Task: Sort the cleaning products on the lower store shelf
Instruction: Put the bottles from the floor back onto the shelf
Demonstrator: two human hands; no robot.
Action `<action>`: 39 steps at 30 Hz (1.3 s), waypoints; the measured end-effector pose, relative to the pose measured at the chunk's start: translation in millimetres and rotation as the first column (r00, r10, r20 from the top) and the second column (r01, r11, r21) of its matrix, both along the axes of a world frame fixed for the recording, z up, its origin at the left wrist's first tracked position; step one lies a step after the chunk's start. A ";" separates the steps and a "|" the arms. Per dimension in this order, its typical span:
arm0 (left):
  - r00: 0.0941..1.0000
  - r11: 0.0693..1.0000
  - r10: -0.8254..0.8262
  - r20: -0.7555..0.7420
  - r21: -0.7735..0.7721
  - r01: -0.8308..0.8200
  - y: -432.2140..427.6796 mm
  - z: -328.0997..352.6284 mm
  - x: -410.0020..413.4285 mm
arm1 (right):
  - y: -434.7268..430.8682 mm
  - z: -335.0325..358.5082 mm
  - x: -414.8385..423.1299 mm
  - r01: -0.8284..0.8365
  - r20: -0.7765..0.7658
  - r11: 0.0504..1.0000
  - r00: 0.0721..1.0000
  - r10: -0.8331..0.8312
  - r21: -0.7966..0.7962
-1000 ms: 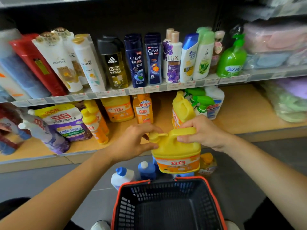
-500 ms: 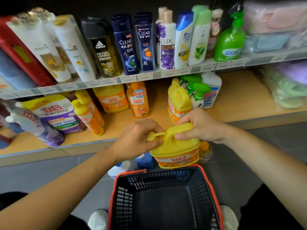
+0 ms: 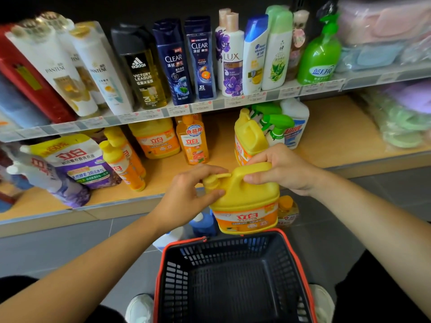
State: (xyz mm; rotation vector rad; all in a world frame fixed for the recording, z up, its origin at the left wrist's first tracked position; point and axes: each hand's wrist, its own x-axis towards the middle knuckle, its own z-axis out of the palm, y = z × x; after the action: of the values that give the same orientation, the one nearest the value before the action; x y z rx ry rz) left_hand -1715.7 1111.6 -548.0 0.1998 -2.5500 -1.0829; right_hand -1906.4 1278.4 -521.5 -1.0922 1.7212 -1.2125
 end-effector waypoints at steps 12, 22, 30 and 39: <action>0.998 0.707 -0.062 0.023 0.707 0.028 -16.3 6.8 -2.9 | -2.9 -4.6 -12.3 0.063 0.366 0.994 0.930 -0.028 -0.084; 0.993 0.795 -0.100 -0.062 0.595 0.117 -21.1 18.5 1.1 | -4.3 0.4 -1.9 0.085 0.381 0.992 0.923 -0.042 -0.095; 0.984 0.980 0.130 -0.120 0.163 -0.110 -9.6 8.4 7.3 | -6.4 -0.3 13.8 0.164 0.293 0.978 0.948 -0.121 -0.127; 0.967 0.831 -0.247 0.065 0.528 0.176 -40.7 25.6 -5.1 | -4.5 3.4 12.4 0.097 0.324 0.991 0.944 -0.064 -0.087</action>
State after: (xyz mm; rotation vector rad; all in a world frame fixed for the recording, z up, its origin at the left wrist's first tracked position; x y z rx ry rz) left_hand -1720.8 1070.9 -522.4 0.1254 -2.3674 -1.8987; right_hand -1894.0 1274.0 -518.1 -0.8331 1.4782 -1.4553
